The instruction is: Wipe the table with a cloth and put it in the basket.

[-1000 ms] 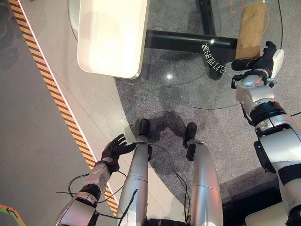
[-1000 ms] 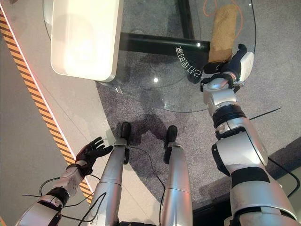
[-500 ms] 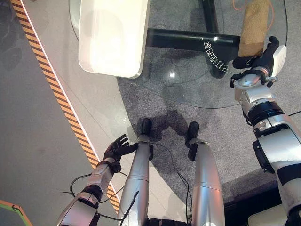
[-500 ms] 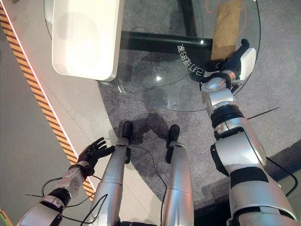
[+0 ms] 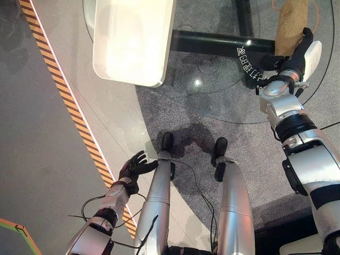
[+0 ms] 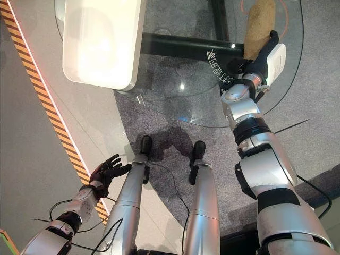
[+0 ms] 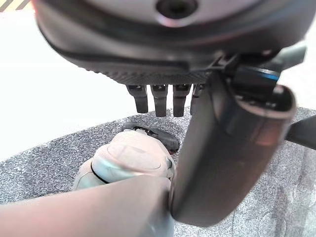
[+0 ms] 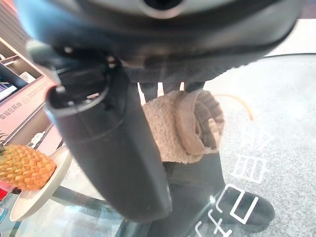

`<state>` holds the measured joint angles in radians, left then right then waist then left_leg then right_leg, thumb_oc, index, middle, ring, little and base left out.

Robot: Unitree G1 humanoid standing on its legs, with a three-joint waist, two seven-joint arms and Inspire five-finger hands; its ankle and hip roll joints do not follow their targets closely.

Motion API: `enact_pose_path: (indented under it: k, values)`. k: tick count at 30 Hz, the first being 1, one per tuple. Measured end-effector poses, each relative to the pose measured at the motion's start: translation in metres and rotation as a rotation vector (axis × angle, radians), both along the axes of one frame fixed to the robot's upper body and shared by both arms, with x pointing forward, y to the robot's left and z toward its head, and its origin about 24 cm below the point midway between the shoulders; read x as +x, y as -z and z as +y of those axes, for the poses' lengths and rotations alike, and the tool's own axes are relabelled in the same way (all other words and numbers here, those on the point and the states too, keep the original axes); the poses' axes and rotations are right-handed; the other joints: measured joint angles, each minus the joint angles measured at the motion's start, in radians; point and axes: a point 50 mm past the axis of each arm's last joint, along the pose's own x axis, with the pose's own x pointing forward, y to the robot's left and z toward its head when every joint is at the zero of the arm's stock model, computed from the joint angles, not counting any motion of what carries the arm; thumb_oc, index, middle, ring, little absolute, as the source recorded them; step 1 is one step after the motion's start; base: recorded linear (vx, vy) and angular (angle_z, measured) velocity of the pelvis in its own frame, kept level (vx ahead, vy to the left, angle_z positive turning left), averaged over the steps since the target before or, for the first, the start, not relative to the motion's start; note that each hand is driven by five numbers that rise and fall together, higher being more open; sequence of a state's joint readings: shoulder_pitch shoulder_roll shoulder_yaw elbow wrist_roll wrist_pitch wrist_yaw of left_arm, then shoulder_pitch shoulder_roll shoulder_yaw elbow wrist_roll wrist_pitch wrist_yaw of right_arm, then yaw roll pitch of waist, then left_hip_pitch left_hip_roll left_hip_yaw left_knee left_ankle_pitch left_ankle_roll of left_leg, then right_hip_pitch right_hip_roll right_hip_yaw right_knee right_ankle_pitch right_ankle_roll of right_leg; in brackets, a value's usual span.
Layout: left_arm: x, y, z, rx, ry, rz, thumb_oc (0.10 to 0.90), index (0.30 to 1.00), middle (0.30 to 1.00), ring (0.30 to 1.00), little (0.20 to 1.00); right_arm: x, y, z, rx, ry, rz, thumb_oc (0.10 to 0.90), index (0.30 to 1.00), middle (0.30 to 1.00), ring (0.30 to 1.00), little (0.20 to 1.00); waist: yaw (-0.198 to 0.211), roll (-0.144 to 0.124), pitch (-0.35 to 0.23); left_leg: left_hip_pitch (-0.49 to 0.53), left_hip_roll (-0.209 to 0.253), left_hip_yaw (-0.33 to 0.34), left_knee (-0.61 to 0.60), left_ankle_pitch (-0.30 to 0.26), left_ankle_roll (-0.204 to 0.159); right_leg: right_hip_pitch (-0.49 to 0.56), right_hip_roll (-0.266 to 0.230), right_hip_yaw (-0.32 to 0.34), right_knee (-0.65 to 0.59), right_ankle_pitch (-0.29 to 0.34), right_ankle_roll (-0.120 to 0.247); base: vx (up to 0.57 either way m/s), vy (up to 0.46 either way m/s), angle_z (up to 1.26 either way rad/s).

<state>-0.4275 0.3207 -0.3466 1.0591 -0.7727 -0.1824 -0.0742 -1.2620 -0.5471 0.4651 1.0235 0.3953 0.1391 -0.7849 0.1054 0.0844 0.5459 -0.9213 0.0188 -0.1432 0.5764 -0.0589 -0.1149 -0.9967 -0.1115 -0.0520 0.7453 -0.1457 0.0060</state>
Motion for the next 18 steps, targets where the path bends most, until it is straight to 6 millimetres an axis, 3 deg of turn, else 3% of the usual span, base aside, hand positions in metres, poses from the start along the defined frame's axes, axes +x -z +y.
enact_pose_path:
  k: [7, 8, 9, 10, 18]
  values:
    - [0.000, 0.000, 0.000, -0.003, -0.001, -0.001, 0.800, 0.900, 0.900, 0.900, 0.900, 0.000, 0.004, -0.005, -0.004, 0.025, 0.041, 0.800, 0.900, 0.900, 0.900, 0.900, 0.001, 0.000, 0.000, -0.003, 0.000, -0.005, 0.000, 0.000, 0.000, 0.000, -0.002, -0.006, -0.001, -0.001, 0.000, 0.00, 0.000, 0.00]
    - [0.000, 0.000, 0.000, -0.004, -0.001, -0.001, 0.800, 0.900, 0.900, 0.900, 0.900, 0.000, 0.005, -0.006, -0.004, 0.031, 0.050, 0.704, 0.818, 0.818, 0.818, 0.804, 0.001, 0.000, 0.000, -0.003, -0.001, -0.005, 0.000, 0.000, 0.000, 0.000, -0.003, -0.007, -0.001, -0.001, 0.000, 0.00, 0.000, 0.00]
    - [0.000, 0.000, 0.000, -0.004, -0.001, -0.001, 0.800, 0.900, 0.900, 0.900, 0.900, 0.000, 0.006, -0.008, -0.004, 0.036, 0.061, 0.262, 0.439, 0.439, 0.439, 0.362, 0.001, 0.000, 0.000, -0.003, -0.001, -0.005, 0.000, 0.000, 0.000, 0.000, -0.004, -0.009, -0.001, -0.001, 0.000, 0.00, 0.000, 0.00]
    - [0.000, 0.000, 0.000, -0.004, -0.001, -0.003, 0.800, 0.900, 0.900, 0.900, 0.900, 0.000, 0.007, -0.010, -0.004, 0.043, 0.071, 0.100, 0.300, 0.300, 0.300, 0.200, 0.001, 0.000, 0.000, -0.004, -0.001, -0.006, 0.000, 0.000, 0.000, 0.000, -0.005, -0.011, -0.001, -0.001, 0.000, 0.00, 0.000, 0.00]
    - [0.000, 0.000, 0.000, -0.007, -0.001, -0.003, 0.800, 0.900, 0.900, 0.900, 0.900, -0.004, 0.003, -0.027, 0.015, 0.093, 0.094, 0.100, 0.300, 0.300, 0.300, 0.200, 0.001, 0.000, 0.000, -0.005, -0.001, -0.008, 0.000, 0.000, 0.000, 0.000, -0.006, -0.014, -0.001, -0.002, -0.001, 0.00, 0.000, 0.00]
